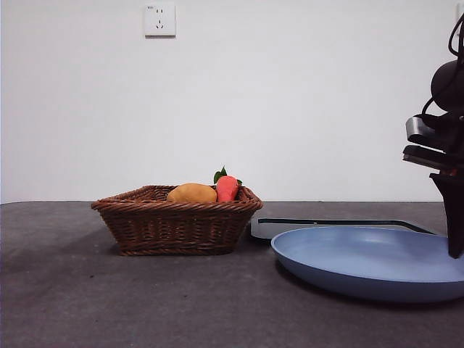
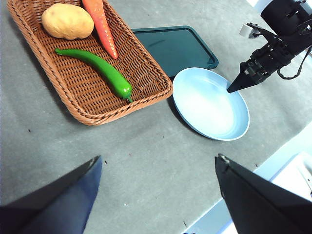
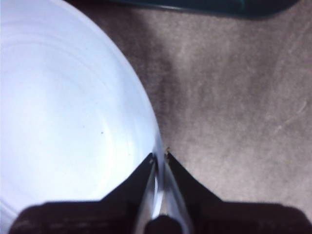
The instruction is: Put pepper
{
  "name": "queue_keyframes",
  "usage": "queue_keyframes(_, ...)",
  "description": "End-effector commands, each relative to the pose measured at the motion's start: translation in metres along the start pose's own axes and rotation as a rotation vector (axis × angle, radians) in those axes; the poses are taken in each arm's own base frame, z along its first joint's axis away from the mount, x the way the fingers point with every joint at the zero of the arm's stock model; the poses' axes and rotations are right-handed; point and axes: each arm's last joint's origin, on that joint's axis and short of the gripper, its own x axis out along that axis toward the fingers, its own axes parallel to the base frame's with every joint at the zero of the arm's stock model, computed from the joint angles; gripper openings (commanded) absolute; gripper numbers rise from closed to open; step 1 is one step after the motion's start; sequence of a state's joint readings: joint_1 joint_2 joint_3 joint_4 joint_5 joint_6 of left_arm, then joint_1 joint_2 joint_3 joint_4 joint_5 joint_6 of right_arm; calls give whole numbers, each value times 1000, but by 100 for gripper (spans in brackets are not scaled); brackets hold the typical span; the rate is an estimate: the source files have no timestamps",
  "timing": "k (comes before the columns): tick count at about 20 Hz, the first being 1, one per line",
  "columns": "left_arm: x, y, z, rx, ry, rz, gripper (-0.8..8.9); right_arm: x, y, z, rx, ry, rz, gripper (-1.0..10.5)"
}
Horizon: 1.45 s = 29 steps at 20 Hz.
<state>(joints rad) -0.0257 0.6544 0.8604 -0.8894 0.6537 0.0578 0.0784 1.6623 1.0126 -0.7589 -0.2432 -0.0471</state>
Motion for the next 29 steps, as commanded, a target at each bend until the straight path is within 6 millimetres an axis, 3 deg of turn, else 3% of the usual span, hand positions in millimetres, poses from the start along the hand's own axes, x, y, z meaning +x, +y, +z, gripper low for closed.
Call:
queue_keyframes(1,-2,-2,8,3,-45,0,405,1,0,3,4,0,3,3)
queue_keyframes(5,-2,0,11,15,-69,47,405,-26,9,-2,6,-78,71,3)
queue_keyframes(11,32,11,30,-3,-3,42,404,-104,30,-37,-20,-304,93,3)
queue_keyframes(14,64,13,47,5,32,75,404,-137,37,-59,-9,-440,93,3)
queue_keyframes(17,105,11,66,19,106,140,404,-158,40,-77,10,-530,95,3)
queue_keyframes(24,209,2,111,71,239,269,402,-178,47,-102,8,-624,99,3)
queue_keyframes(29,274,11,109,51,336,332,402,-190,50,-119,19,-700,43,3)
